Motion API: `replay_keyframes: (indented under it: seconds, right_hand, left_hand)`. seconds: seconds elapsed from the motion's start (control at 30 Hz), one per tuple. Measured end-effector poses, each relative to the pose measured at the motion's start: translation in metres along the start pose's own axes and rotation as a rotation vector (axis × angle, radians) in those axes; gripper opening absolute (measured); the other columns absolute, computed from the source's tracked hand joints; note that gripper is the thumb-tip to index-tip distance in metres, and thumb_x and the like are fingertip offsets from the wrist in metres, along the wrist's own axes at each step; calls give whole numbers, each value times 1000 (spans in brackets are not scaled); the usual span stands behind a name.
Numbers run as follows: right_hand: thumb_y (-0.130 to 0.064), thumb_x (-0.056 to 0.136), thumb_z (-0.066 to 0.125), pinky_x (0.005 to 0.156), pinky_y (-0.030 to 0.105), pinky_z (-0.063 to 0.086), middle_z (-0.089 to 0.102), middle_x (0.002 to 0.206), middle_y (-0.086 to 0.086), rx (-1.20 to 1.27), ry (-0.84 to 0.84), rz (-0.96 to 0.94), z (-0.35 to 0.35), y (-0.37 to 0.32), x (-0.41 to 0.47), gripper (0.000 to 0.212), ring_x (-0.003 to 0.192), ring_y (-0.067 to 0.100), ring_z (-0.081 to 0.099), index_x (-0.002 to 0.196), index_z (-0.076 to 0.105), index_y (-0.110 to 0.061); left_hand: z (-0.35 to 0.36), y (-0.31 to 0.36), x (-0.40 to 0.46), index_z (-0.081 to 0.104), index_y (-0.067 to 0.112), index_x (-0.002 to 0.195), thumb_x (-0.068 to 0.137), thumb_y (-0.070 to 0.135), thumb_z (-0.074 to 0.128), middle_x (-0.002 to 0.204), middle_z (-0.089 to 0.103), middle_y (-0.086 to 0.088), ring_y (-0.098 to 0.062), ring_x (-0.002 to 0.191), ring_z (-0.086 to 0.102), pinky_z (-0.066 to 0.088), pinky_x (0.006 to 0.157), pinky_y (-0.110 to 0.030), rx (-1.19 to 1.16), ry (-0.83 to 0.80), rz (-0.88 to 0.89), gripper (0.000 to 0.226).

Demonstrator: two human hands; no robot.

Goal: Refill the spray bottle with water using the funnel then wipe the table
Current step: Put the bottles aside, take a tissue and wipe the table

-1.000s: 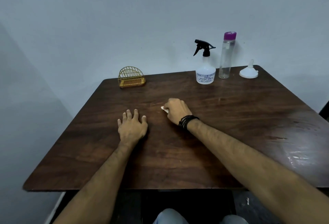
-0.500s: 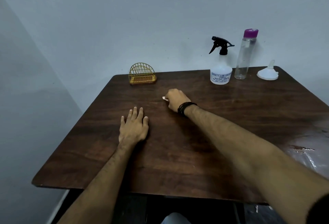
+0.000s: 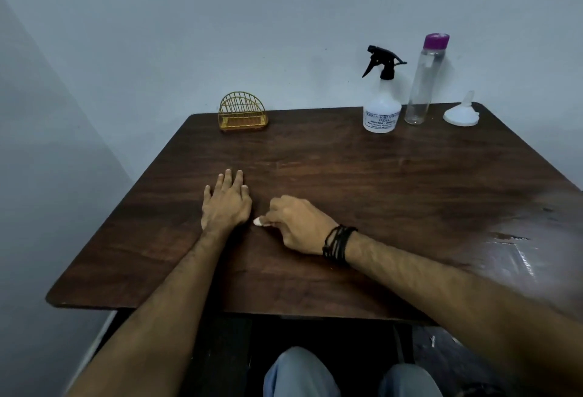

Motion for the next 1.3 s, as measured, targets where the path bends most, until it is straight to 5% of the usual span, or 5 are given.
replay_keyframes:
  seconds: [0.37, 0.7, 0.83, 0.93, 1.3]
  right_hand:
    - [-1, 84, 54, 86, 36, 45, 63, 102, 8, -157, 56, 424, -59, 131, -63, 37, 103, 32, 59, 116, 71, -13]
    - [-6, 89, 65, 80, 20, 48, 72, 91, 1, 305, -88, 252, -50, 52, -116, 22, 85, 11, 65, 105, 77, -17]
    - [5, 93, 54, 76, 21, 52, 74, 97, 7, 1454, 297, 680, -65, 100, -158, 30, 88, 16, 69, 120, 64, -3]
    - [4, 96, 48, 69, 16, 56, 74, 100, 12, 1841, 595, 750, -82, 113, -192, 30, 87, 15, 73, 123, 60, -4]
    - [-5, 79, 62, 66, 17, 55, 72, 97, 8, 1609, 942, 756, -144, 127, -398, 37, 82, 13, 70, 116, 64, -3]
  left_hand:
    - [5, 16, -47, 9, 9, 159, 103, 49, 15, 167, 4, -12, -26, 154, 1, 1, 124, -48, -1, -56, -93, 69]
    - [13, 78, -75, 4, 2, 157, 102, 53, 19, 165, -1, -20, -33, 153, -4, -3, 123, -50, -34, -75, -88, 77]
    - [16, 118, -81, 10, 9, 159, 102, 51, 27, 166, 0, -17, -28, 154, -3, 1, 125, -45, -106, -73, 40, 72]
    - [15, 158, -88, 16, 11, 158, 100, 50, 41, 167, 2, -12, -25, 154, -1, 7, 125, -42, -233, -80, 111, 74]
    - [40, 414, -246, 53, 24, 135, 87, 32, 61, 141, 55, 4, -15, 135, 46, 40, 109, -33, -581, -131, 765, 50]
Point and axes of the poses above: each hand's wrist, its own x-axis towards the middle knuckle, its own z-axis out of the palm, y = z × x, the point moved 10 cm from there along x, towards the middle knuckle
